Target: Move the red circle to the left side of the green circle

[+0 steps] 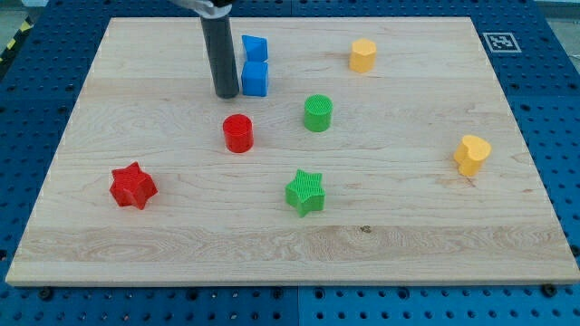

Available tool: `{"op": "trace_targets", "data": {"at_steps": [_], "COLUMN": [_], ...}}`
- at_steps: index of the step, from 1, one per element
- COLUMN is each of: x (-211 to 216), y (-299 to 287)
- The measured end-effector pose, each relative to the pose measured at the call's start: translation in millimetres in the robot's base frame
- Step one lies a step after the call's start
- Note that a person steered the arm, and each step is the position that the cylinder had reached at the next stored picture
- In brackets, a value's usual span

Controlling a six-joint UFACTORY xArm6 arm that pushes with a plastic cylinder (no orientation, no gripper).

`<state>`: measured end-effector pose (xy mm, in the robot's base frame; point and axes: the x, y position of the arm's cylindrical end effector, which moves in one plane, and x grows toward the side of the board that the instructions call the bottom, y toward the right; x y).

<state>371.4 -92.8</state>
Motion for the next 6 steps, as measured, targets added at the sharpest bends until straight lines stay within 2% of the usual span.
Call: {"op": "trace_targets", "data": {"at_steps": [1,3,6], "x": [18,45,81], "y": [8,67,70]}}
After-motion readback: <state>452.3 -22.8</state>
